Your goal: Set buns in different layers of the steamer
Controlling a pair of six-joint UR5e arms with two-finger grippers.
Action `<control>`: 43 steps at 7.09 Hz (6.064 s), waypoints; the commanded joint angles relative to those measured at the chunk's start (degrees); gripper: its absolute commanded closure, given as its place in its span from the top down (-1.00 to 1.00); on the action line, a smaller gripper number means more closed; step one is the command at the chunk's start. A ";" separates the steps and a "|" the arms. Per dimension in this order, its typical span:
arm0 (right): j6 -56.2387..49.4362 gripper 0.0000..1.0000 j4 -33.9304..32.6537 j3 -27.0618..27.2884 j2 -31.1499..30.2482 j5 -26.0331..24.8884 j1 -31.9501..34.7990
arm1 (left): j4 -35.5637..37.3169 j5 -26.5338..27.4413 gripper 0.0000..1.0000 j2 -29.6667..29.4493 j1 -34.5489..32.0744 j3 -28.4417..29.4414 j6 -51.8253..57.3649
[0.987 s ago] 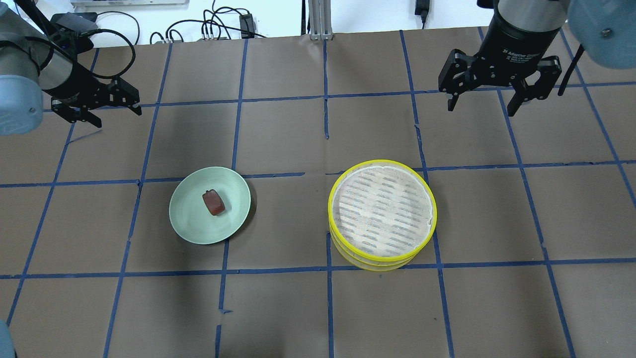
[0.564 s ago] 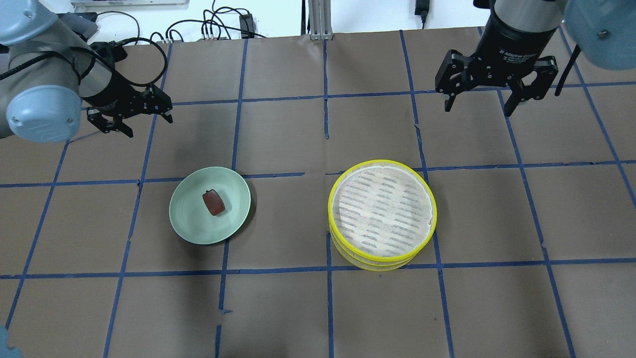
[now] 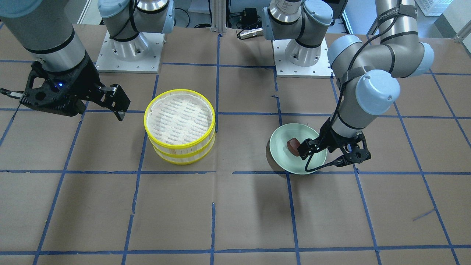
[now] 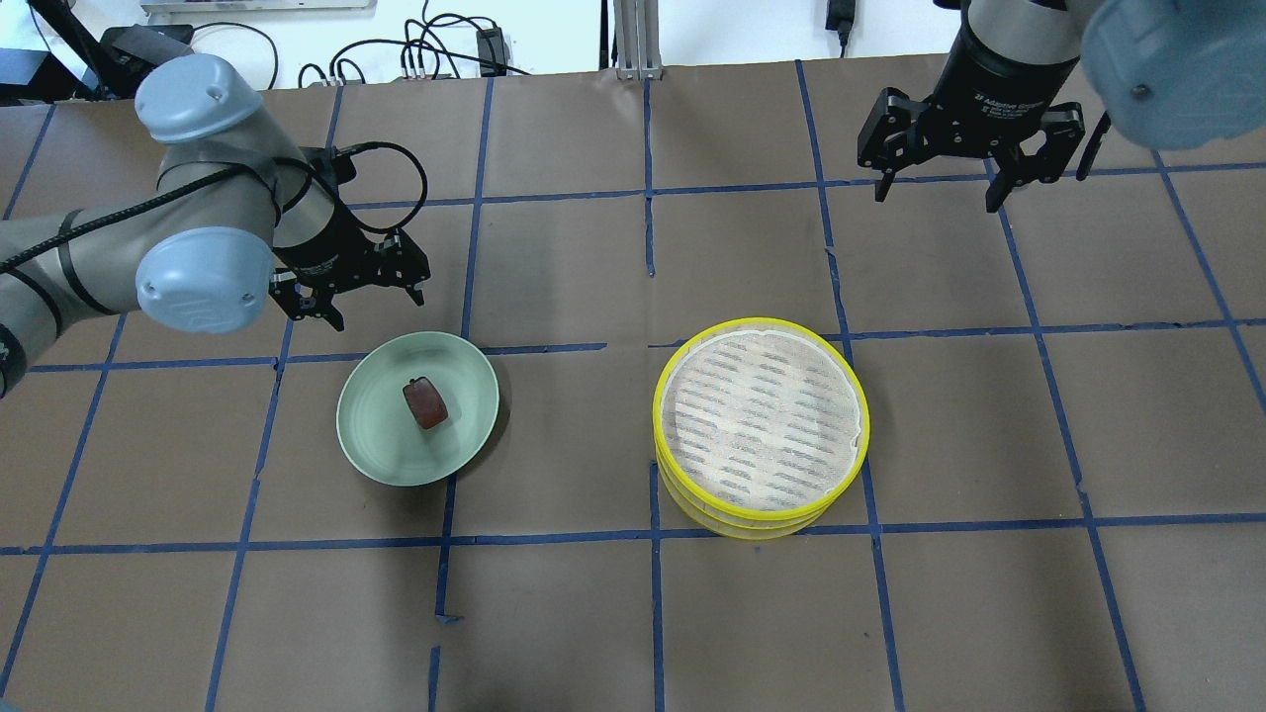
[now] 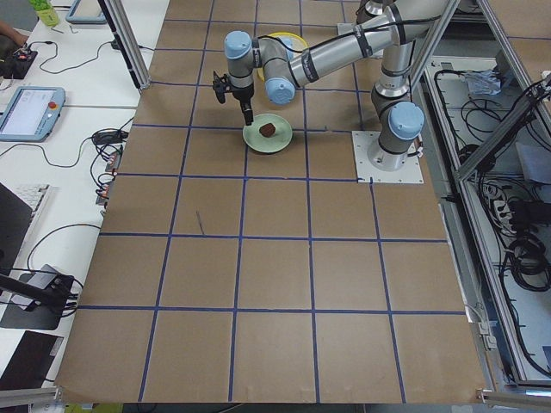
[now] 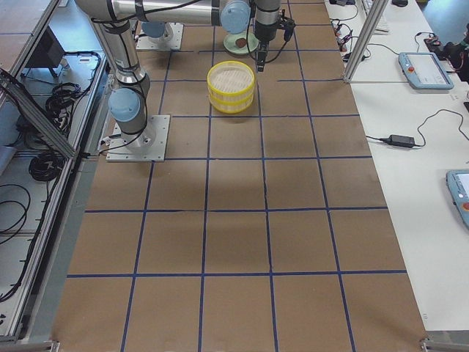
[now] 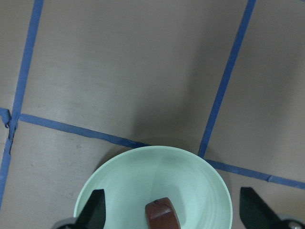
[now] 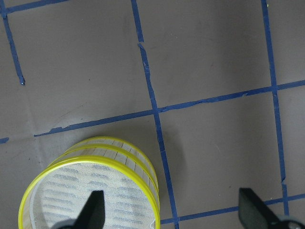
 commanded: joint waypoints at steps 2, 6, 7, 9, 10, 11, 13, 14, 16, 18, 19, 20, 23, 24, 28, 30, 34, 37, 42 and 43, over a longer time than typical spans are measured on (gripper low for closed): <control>0.27 1.00 2.23 0.53 0.31 -0.15 0.26 | 0.11 2.60 1.00 0.18 -3.50 -4.18 -2.58; -0.69 1.00 1.09 0.62 1.53 -0.59 0.35 | 1.52 2.51 0.90 -1.14 -3.42 -7.17 -2.50; -0.08 1.00 1.26 0.09 1.63 0.02 0.35 | 1.61 2.60 0.89 -1.32 -3.42 -8.22 -2.50; -0.60 1.00 2.05 0.61 -1.69 -1.55 1.57 | 1.61 2.60 0.89 -1.40 -3.42 -10.15 -2.41; -0.61 1.00 2.05 0.53 -3.45 -0.60 2.71 | 1.61 2.51 0.85 -1.49 -3.42 -10.42 -2.24; -0.52 1.00 3.19 0.09 -5.73 -1.37 4.98 | 1.52 2.60 0.62 -1.49 -3.42 -10.43 -1.89; -0.78 1.00 5.04 1.49 -9.26 -1.30 8.25 | 1.52 2.69 -0.07 -1.49 -3.42 -9.64 -0.75; -0.61 1.00 5.13 1.50 -9.36 -1.20 8.60 | 1.52 3.91 -0.33 -1.49 -3.42 -9.55 -0.22; -1.65 1.00 4.52 1.93 -9.27 -1.12 9.04 | 1.43 5.94 -0.79 -1.41 -3.33 -9.20 0.84; -10.33 1.00 2.95 2.02 -8.49 -0.94 8.87 | -0.23 6.03 -0.94 0.34 -3.51 -6.83 0.32; -10.36 1.00 2.32 2.02 -8.48 -1.11 8.44 | -4.15 6.03 -0.94 1.92 -4.55 -3.78 -0.56; -10.80 1.00 2.67 2.11 -8.39 -1.20 8.35 | -10.20 4.81 -0.95 3.85 -6.74 1.13 -2.39; -10.71 1.00 2.32 1.94 -8.39 -0.94 7.91 | -15.97 -4.31 -0.96 5.62 -22.08 11.27 -20.25; -10.89 1.00 2.41 1.76 -8.31 -1.11 6.77 | -12.75 -6.26 -0.97 4.49 -26.32 11.28 -29.30; -12.55 1.00 4.24 0.18 -8.48 2.74 -4.64 | -3.79 -12.39 -0.35 -1.46 -34.26 10.67 -41.67; -12.47 1.00 4.87 0.09 -8.48 2.75 -4.75 | -0.59 -12.17 0.99 -1.60 -37.24 10.58 -45.72; -10.29 1.00 4.78 0.18 -8.83 3.98 -1.79 | -0.59 -6.76 1.00 1.75 -27.74 11.55 -42.34; -5.35 1.00 3.03 0.53 -7.44 2.22 2.72 | 0.11 -1.62 1.00 3.25 -8.49 13.74 -22.46; -6.05 1.00 2.23 0.09 -6.55 2.05 2.46 | 1.68 1.44 1.00 6.58 8.45 12.86 5.85; -6.06 1.00 2.06 0.09 -6.55 2.40 2.63 | 1.78 1.89 1.00 7.11 8.36 12.43 5.85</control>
